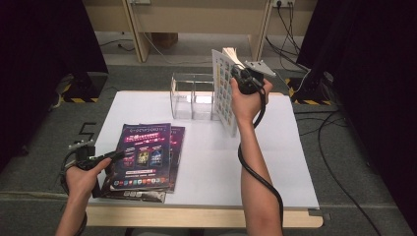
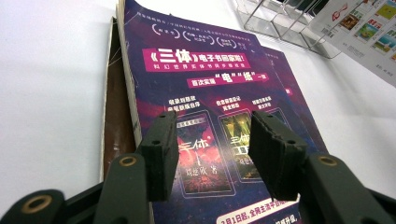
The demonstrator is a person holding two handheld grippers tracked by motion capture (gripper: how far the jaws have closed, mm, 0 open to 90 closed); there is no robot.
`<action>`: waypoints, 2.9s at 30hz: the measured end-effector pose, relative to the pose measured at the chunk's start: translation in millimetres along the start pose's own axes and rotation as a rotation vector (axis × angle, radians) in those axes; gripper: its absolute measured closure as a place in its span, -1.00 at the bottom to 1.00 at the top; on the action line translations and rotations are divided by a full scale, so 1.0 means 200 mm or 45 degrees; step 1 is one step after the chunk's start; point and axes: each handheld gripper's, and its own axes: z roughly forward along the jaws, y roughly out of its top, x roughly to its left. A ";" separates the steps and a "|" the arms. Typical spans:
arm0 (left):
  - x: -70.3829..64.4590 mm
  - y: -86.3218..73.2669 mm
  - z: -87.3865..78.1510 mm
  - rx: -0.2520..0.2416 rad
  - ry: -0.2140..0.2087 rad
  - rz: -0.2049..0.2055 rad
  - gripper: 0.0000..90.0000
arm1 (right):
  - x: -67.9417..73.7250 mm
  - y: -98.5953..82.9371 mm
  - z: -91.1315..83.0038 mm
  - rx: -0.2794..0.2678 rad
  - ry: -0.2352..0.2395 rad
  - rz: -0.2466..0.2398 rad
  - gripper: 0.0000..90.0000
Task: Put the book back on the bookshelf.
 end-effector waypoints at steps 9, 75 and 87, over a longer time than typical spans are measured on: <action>0.00 0.00 0.00 0.000 0.002 0.002 0.15 | -0.01 0.02 0.03 -0.005 -0.009 0.013 0.65; 0.00 -0.01 0.01 0.006 -0.003 0.005 0.15 | 0.01 -0.09 0.07 0.085 -0.090 -0.035 0.63; -0.01 -0.01 0.01 0.005 -0.003 0.012 0.15 | 0.00 -0.14 -0.04 0.148 -0.077 -0.026 0.61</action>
